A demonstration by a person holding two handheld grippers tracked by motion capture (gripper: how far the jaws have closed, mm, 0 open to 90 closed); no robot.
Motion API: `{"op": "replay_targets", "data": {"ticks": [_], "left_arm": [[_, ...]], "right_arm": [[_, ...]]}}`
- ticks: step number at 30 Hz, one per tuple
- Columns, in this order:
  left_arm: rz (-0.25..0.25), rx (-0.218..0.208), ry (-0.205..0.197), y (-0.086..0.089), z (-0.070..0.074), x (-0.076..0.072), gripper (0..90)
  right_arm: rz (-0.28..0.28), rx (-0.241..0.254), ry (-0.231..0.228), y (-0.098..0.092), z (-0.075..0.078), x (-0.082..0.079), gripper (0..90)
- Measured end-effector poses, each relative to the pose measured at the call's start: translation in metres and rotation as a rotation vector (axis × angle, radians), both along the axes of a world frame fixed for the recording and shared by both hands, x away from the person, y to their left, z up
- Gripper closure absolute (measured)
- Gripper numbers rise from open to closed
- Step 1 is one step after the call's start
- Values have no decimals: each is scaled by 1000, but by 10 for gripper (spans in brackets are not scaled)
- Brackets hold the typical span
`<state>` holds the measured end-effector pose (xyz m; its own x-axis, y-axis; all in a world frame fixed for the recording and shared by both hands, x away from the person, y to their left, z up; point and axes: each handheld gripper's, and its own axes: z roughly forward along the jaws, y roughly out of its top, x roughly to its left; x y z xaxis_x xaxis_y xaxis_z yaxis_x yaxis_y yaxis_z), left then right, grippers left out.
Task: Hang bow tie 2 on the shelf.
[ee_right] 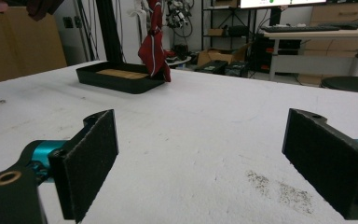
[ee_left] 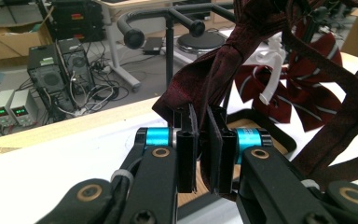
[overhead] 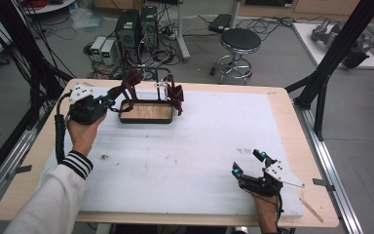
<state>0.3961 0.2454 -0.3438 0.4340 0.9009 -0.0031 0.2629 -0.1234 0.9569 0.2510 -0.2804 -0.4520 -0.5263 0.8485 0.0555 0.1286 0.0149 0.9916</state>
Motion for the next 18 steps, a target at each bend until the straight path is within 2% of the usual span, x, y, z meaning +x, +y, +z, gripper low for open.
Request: {"op": "replay_targets", "data": {"ticks": [7, 9, 12, 18], "left_arm": [[39, -35, -30, -6, 4, 9, 831], [34, -51, -23, -7, 4, 12, 831], [50, -46, -33, -9, 5, 14, 831], [80, -68, -32, -10, 4, 19, 831]], "right_arm": [[1, 5, 1, 0, 0, 0, 97], [0, 5, 8, 0, 0, 0, 97], [0, 8, 8, 0, 0, 0, 97], [1, 3, 1, 0, 0, 0, 97]]}}
